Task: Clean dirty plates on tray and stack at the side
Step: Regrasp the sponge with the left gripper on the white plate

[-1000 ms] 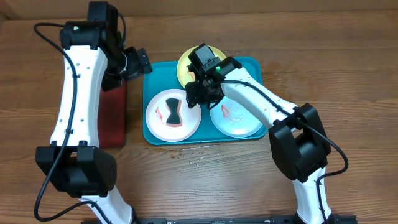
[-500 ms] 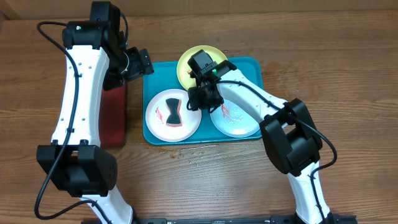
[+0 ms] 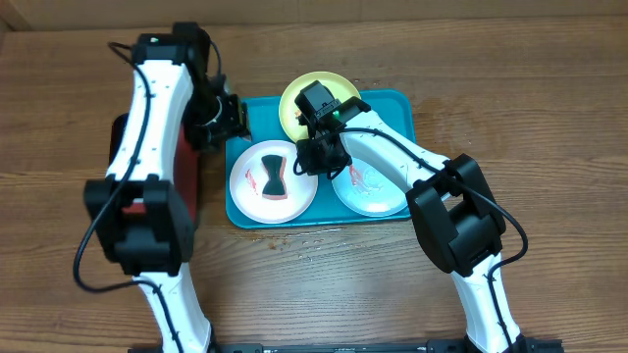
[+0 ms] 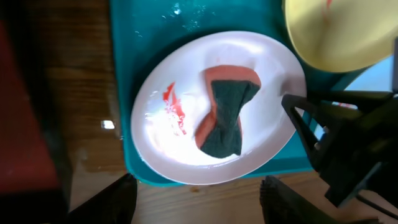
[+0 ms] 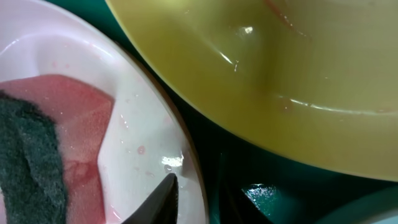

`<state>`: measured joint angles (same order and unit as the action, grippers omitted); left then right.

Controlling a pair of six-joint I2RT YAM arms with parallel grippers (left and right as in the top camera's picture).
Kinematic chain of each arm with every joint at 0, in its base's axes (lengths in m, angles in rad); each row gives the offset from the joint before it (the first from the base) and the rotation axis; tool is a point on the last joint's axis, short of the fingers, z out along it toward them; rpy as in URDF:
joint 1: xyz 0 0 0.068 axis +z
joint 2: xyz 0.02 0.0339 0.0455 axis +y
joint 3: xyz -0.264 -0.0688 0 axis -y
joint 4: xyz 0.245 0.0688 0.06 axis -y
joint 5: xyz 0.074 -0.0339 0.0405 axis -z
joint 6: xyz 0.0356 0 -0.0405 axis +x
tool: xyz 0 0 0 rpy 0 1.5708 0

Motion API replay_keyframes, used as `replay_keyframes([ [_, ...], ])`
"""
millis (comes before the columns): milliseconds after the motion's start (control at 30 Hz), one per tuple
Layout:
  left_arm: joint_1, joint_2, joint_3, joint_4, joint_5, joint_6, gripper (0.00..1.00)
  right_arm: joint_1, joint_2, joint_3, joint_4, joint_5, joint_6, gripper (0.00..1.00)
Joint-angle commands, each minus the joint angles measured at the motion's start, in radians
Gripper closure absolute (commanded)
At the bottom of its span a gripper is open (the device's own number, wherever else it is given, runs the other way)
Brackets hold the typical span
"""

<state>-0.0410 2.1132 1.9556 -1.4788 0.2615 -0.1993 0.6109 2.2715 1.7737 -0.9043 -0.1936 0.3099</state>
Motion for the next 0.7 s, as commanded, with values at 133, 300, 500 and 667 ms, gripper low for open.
replay_keyframes([
  [133,-0.072,0.145,-0.004,-0.009,0.125,0.161,0.38,-0.009,0.015,0.01,0.005,0.01,-0.002,0.81],
  [300,-0.1,0.225,-0.004,0.004,0.131,0.17,0.53,-0.012,0.015,0.01,0.005,0.01,-0.002,0.81],
  [500,-0.103,0.27,-0.004,0.013,0.129,0.17,0.56,-0.012,0.015,0.01,0.005,0.01,-0.002,0.81],
  [667,-0.104,0.271,-0.004,0.013,0.111,0.169,0.55,-0.012,0.015,0.01,0.006,0.01,-0.002,0.81],
])
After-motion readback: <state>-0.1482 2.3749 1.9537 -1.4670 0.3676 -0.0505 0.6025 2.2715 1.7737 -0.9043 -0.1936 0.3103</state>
